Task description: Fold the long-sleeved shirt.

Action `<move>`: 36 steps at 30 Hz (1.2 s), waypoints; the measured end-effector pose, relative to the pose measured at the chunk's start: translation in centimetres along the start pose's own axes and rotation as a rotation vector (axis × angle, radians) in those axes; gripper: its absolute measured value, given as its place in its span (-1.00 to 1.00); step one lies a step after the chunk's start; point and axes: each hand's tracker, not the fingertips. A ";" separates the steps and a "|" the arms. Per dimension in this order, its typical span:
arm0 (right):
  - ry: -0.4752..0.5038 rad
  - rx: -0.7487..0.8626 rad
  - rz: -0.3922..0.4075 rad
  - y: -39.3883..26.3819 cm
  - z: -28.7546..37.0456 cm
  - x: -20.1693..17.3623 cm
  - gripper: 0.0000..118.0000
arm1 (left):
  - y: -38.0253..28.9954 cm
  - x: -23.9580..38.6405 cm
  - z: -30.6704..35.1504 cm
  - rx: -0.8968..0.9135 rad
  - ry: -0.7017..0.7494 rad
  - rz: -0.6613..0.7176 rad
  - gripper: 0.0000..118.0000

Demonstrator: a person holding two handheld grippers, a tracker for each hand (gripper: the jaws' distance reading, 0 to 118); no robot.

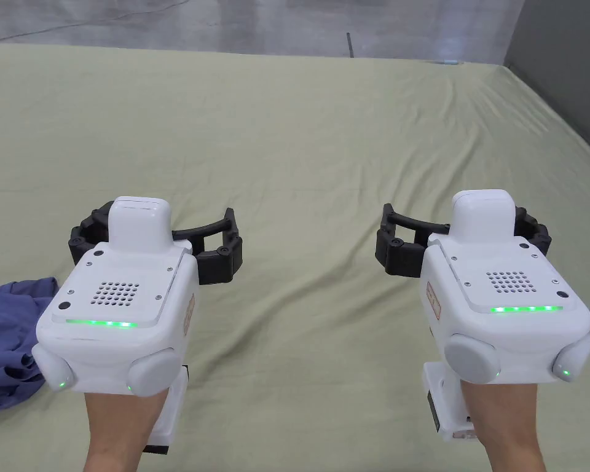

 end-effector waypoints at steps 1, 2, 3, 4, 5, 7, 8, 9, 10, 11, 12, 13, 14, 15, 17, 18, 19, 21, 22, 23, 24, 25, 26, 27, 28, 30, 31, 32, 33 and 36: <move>0.000 0.004 -0.003 0.0 0.0 0.0 1.00 | 0.0 0.0 0.0 0.000 0.000 -0.002 1.00; -0.007 0.007 -0.006 0.1 0.1 0.0 1.00 | 0.0 0.0 0.0 -0.001 0.000 -0.004 1.00; -0.015 0.006 -0.015 0.1 0.1 0.1 1.00 | 0.0 0.0 0.0 -0.002 0.001 -0.005 1.00; -0.010 0.006 -0.019 0.2 0.1 0.2 1.00 | 0.0 0.0 0.0 -0.003 0.002 -0.004 1.00; -0.008 0.003 -0.022 0.3 0.1 0.2 1.00 | 0.0 -0.1 0.0 -0.003 0.004 -0.002 1.00; -0.011 0.002 -0.018 0.3 0.1 0.2 1.00 | 0.0 -0.2 -0.1 -0.006 0.003 0.002 1.00; -0.017 0.001 -0.014 0.3 0.1 0.2 1.00 | 0.0 -0.2 -0.1 -0.007 0.004 0.002 1.00; -0.024 0.002 -0.013 0.3 0.1 0.2 1.00 | 0.0 -0.2 -0.2 -0.008 0.006 0.001 1.00; -0.025 0.002 -0.014 0.3 0.1 0.2 1.00 | 0.0 -0.2 -0.2 -0.007 0.007 -0.001 1.00; -0.023 0.003 -0.017 0.3 0.1 0.2 1.00 | 0.0 -0.2 -0.2 -0.007 0.007 -0.002 1.00; -0.025 0.004 -0.021 0.3 0.1 0.2 1.00 | 0.0 -0.2 -0.2 -0.004 0.005 -0.003 1.00; -0.027 0.004 -0.021 0.3 0.1 0.2 1.00 | 0.0 -0.2 -0.2 -0.003 0.003 -0.004 1.00; -0.029 0.005 -0.020 0.3 0.0 0.2 1.00 | 0.1 -0.2 -0.2 -0.002 0.001 -0.005 1.00; -0.037 0.007 -0.016 0.3 0.0 0.1 1.00 | 0.1 -0.2 -0.2 -0.001 0.000 -0.006 1.00; -0.036 0.001 -0.012 0.3 0.0 0.1 1.00 | 0.1 -0.2 -0.3 0.000 0.000 -0.007 1.00; -0.027 -0.005 -0.011 0.3 0.0 0.1 1.00 | 0.1 -0.2 -0.3 -0.001 0.000 -0.008 1.00; -0.026 -0.011 -0.015 0.3 0.0 0.1 1.00 | 0.1 -0.2 -0.3 -0.002 0.000 -0.009 1.00; -0.007 -0.085 -0.050 0.7 -0.2 0.1 1.00 | 0.2 -0.2 -0.3 -0.006 -0.003 -0.013 1.00; 0.012 -0.116 -0.065 1.0 -0.3 0.1 1.00 | 0.2 -0.2 -0.3 -0.007 -0.003 -0.015 1.00; -0.007 -0.133 -0.087 1.4 -0.5 0.0 1.00 | 0.2 -0.1 -0.3 -0.007 -0.002 -0.017 1.00; -0.048 -0.157 -0.108 1.7 -0.6 -0.2 1.00 | 0.2 -0.1 -0.3 -0.006 0.000 -0.018 1.00; -0.058 -0.173 -0.138 1.9 -0.6 -0.4 1.00 | 0.2 -0.1 -0.3 -0.006 0.000 -0.017 1.00; -0.039 -0.192 -0.164 2.1 -0.7 -0.3 1.00 | 0.2 -0.1 -0.3 -0.008 0.001 -0.016 1.00; -0.024 -0.206 -0.180 2.3 -0.7 -0.3 1.00 | 0.2 -0.1 -0.3 -0.010 0.000 -0.015 1.00; -0.020 -0.216 -0.186 2.4 -0.7 -0.3 1.00 | 0.2 -0.1 -0.3 -0.010 -0.001 -0.014 1.00; -0.019 -0.233 -0.169 2.9 -0.7 -0.5 1.00 | 0.2 -0.1 -0.3 -0.010 -0.001 -0.016 1.00; -0.024 -0.237 -0.160 3.0 -0.7 -0.6 1.00 | 0.2 -0.1 -0.2 -0.009 -0.001 -0.018 1.00; -0.033 -0.237 -0.149 3.0 -0.6 -0.8 1.00 | 0.2 0.0 -0.2 -0.009 -0.001 -0.021 1.00; -0.053 -0.230 -0.139 3.0 -0.6 -1.0 1.00 | 0.2 -0.1 -0.2 -0.009 0.000 -0.022 1.00; -0.107 -0.220 -0.122 3.0 -0.7 -1.1 1.00 | 0.2 -0.1 -0.2 -0.012 -0.001 -0.019 1.00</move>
